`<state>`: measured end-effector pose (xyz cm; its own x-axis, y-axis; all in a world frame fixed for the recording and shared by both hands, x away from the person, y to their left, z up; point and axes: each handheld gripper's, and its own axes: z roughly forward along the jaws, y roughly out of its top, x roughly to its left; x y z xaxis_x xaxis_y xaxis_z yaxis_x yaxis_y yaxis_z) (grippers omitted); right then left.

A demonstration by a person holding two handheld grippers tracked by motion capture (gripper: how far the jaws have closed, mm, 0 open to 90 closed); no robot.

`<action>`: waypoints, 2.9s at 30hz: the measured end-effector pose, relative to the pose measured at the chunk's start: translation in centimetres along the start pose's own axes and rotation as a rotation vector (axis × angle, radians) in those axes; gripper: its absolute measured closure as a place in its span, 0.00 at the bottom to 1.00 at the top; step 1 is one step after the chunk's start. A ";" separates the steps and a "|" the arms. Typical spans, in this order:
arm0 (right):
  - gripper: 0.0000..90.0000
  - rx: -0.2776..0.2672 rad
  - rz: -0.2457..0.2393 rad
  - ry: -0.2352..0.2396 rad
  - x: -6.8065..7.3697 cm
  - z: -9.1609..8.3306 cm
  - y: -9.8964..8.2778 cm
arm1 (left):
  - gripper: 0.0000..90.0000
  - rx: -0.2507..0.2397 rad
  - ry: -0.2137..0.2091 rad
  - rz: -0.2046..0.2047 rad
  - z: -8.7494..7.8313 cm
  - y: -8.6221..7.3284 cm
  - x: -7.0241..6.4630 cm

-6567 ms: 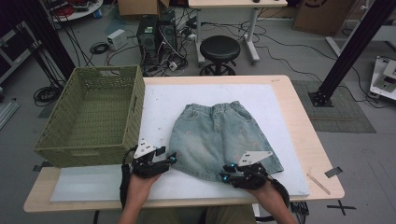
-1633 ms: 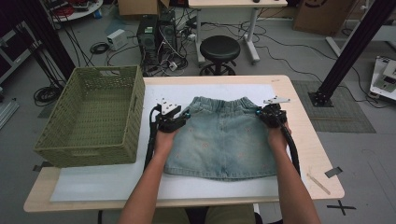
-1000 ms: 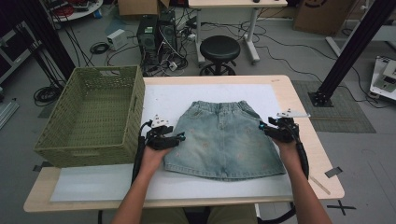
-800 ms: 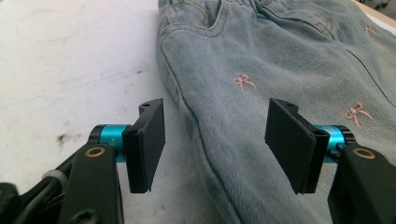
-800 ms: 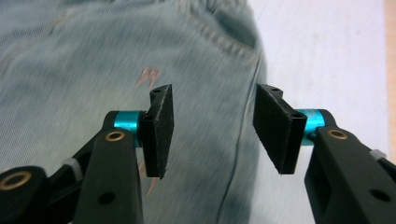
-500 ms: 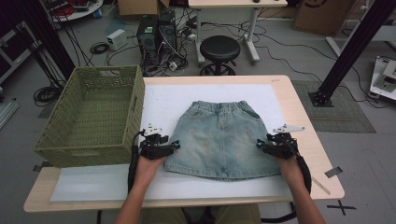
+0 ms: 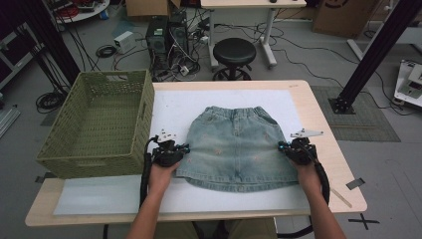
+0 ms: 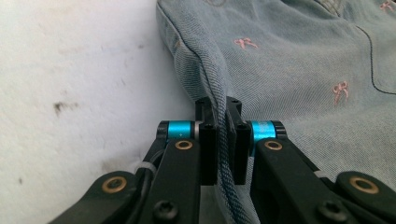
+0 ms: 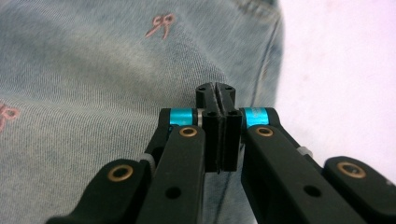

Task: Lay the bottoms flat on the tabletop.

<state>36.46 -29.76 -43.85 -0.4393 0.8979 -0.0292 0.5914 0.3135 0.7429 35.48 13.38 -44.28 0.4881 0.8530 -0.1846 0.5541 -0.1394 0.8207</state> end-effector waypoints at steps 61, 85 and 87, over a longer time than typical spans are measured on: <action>0.76 -0.091 -0.001 -0.059 -0.5 -3.9 -3.3 | 0.50 0.100 -0.130 -0.003 -2.8 -2.9 -1.4; 0.75 0.002 -0.012 0.003 0.7 -7.2 -7.4 | 0.59 -0.068 -0.059 0.052 -5.7 -3.8 -2.5; 0.74 0.013 -0.019 -0.010 0.8 -6.9 -7.4 | 0.59 -0.081 -0.068 0.048 -5.6 -3.7 -2.6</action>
<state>27.02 -33.50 -44.77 -0.4440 0.8946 -0.0498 0.5918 0.3345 0.7334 28.38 14.51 -43.76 0.5594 0.8096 -0.1780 0.4738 -0.1361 0.8701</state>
